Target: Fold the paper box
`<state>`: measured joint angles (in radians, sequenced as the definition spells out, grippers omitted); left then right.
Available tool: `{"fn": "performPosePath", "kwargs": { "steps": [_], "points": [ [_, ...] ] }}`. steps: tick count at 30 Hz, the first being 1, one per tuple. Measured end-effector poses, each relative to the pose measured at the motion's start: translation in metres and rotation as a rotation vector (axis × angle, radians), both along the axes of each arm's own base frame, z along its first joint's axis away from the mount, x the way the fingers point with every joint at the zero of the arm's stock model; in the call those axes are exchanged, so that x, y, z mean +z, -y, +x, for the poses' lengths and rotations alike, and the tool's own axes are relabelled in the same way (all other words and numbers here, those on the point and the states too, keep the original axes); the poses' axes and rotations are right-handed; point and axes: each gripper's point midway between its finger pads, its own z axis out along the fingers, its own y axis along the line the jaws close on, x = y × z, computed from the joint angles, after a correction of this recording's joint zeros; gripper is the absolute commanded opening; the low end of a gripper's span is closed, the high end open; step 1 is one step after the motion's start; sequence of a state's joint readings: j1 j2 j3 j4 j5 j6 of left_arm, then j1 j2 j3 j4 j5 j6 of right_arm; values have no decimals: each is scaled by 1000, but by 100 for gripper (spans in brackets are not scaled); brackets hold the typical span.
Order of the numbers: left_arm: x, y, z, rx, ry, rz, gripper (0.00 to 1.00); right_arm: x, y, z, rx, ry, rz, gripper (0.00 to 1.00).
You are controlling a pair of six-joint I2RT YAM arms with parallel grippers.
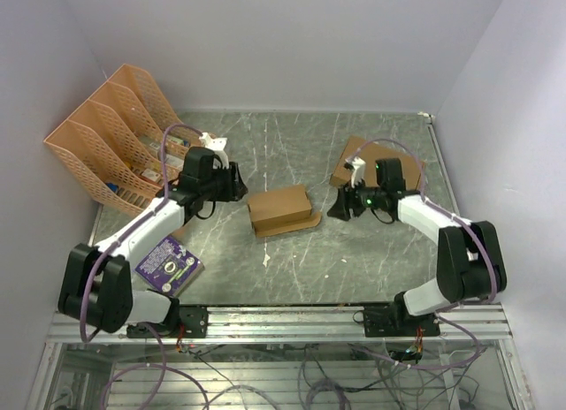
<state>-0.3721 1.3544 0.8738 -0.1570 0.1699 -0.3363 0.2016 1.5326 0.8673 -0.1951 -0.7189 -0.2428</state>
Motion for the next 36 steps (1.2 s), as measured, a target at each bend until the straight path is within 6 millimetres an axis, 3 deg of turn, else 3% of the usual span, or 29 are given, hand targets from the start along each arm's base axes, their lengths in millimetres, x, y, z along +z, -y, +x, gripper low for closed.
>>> {"fn": "performPosePath", "kwargs": {
  "steps": [1, 4, 5, 8, 12, 14, 19, 24, 27, 31, 36],
  "points": [
    [4, 2, -3, -6, 6, -23, 65, -7, 2, -13, -48, -41, 35, 65],
    [9, 4, -19, 9, 21, -102, 92, -15, 9, -24, -158, -100, 110, 69],
    [8, 2, -25, 28, 24, -132, 94, -17, 9, -28, -182, -114, 135, 68],
    [2, -4, -40, 113, 34, -229, 93, -28, 5, -37, -237, -186, 213, 65],
    [-21, -7, -49, 212, -35, -320, 92, -41, -2, -29, -282, -256, 270, 58],
    [-23, -6, -49, 224, -46, -338, 92, -46, -4, -25, -298, -274, 284, 55],
    [-28, -1, -41, 248, -59, -379, 88, -36, -19, -14, -286, -225, 292, 51],
    [-50, 2, -36, 262, -113, -363, 84, -29, -36, -8, -260, -180, 268, 45],
    [-58, 2, -36, 267, -136, -352, 84, -33, -35, -4, -288, -172, 230, 45],
    [-53, 3, -32, 263, -122, -355, 79, -43, -24, -2, -350, -175, 168, 44],
    [-51, 4, -29, 258, -114, -353, 77, -41, -20, 0, -375, -168, 158, 35]
  ]
}}
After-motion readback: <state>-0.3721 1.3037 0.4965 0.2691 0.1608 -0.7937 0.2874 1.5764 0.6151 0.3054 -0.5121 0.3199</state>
